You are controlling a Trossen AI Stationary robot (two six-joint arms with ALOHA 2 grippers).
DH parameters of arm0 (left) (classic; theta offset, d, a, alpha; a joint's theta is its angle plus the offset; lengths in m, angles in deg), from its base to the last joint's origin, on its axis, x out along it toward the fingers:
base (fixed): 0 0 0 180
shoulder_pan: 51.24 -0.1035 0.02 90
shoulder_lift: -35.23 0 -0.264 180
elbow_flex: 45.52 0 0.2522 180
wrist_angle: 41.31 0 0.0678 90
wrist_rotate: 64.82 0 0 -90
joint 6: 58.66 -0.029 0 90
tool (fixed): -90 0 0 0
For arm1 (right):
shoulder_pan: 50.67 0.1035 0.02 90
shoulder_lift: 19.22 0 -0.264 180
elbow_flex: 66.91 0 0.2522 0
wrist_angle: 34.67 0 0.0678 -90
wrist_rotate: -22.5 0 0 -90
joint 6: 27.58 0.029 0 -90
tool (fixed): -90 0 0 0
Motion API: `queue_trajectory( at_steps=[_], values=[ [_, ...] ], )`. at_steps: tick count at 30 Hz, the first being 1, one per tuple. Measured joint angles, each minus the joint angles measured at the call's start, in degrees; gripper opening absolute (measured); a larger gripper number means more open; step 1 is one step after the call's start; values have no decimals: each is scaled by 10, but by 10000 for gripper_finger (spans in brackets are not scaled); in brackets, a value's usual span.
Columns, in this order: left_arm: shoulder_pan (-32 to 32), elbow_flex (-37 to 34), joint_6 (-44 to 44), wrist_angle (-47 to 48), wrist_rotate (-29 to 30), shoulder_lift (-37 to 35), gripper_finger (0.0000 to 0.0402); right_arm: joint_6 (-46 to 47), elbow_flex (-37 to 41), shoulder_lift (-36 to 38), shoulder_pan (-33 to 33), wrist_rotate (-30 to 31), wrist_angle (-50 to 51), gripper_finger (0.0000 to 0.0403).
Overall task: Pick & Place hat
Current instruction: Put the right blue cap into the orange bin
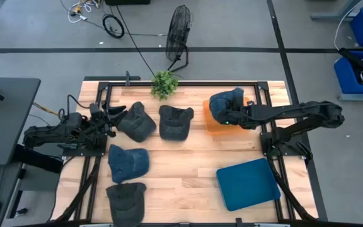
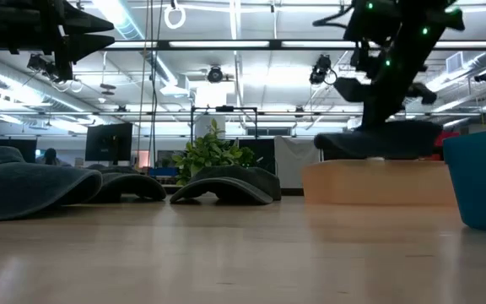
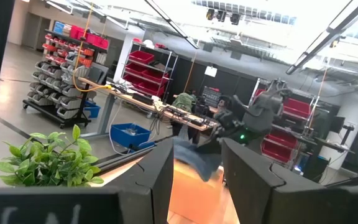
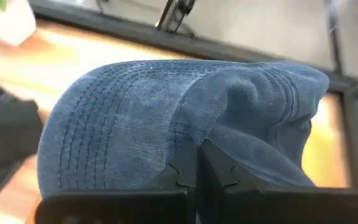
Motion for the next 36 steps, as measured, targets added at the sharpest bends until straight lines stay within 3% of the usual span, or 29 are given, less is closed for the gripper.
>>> queue_trajectory(
  at_steps=[4, 14, 21, 28, 36],
  values=[
    [0, 0, 1, 0, 0, 0, 140, -31, 53, 0, -4, -14, -92, 3],
    [0, 0, 0, 0, 0, 0, 140, -53, 138, 0, -9, -25, -211, 5],
    [0, 0, 1, 0, 0, 0, 140, -59, 140, 0, -9, -36, -193, 35],
    [0, 0, 1, 0, 0, 0, 140, -73, 125, 0, -3, -93, -142, 79],
    [0, 0, 1, 0, 0, 0, 140, -153, -28, 11, 6, -94, 12, 94]
  ],
)
